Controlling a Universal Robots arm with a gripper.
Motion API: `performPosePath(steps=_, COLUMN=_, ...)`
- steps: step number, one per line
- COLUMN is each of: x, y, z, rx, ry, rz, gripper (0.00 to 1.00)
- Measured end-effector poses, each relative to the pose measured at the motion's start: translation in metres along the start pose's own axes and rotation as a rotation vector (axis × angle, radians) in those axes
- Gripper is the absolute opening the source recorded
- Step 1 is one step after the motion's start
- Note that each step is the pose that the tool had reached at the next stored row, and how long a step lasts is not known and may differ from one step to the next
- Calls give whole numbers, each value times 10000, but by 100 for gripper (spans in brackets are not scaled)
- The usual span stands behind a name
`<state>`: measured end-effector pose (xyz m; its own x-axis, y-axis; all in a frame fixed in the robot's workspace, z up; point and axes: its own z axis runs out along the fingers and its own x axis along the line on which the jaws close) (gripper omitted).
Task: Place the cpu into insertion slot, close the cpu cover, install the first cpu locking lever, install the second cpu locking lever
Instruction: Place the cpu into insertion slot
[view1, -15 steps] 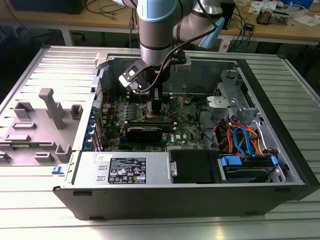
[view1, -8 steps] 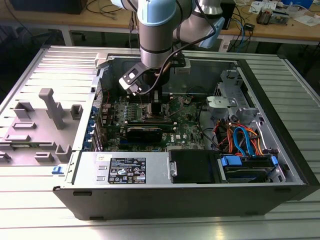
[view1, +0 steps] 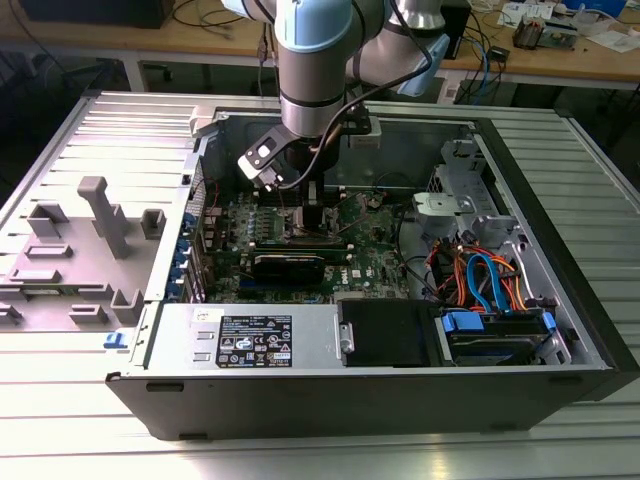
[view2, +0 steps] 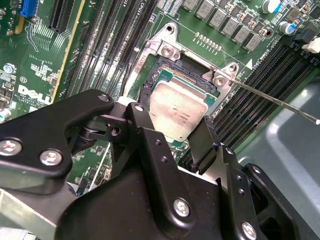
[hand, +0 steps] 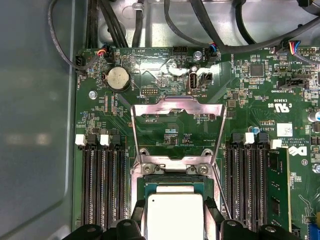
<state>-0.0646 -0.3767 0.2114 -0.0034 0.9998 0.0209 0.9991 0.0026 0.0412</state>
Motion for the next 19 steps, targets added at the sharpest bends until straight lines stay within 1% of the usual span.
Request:
performPosePath(steps=2, x=0, y=0, z=8, rx=-2, ry=3, rz=0, gripper=55)
performPosePath(steps=6, x=-2, y=-2, z=55, rx=-1, ry=0, rz=-1, gripper=55)
performPosePath(steps=16, x=-14, y=-5, z=79, rx=0, ry=-10, rz=-1, gripper=55)
performPosePath(steps=19, x=-15, y=-5, z=80, rx=18, ry=-11, rz=-1, gripper=55)
